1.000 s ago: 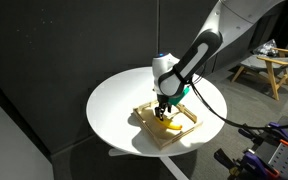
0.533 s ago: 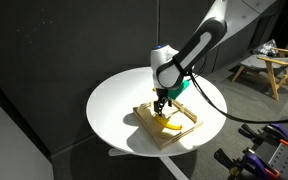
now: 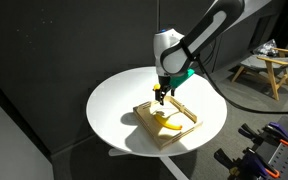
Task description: Put the banana in the box
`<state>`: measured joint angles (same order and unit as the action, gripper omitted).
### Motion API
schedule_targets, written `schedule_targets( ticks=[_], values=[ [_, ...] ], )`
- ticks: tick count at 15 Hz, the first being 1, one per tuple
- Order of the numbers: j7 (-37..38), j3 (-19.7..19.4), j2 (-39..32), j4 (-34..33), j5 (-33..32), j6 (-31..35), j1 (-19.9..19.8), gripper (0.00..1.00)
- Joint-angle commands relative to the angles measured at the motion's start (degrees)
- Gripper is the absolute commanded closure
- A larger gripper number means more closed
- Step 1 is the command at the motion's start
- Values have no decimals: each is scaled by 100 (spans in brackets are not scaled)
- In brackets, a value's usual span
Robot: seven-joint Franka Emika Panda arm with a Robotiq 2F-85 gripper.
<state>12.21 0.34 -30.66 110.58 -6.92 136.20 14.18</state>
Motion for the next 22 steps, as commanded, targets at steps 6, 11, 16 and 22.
schedule_targets(
  ticks=[6,11,16,22],
  values=[
    [581,-198,1151,813,-339,-263,-75,0],
    [912,-244,1670,1189,-228,-311,-283,0],
    [440,-75,2138,1595,84,-537,-605,0],
    [-594,152,2653,1939,598,-1055,-819,0]
  ],
)
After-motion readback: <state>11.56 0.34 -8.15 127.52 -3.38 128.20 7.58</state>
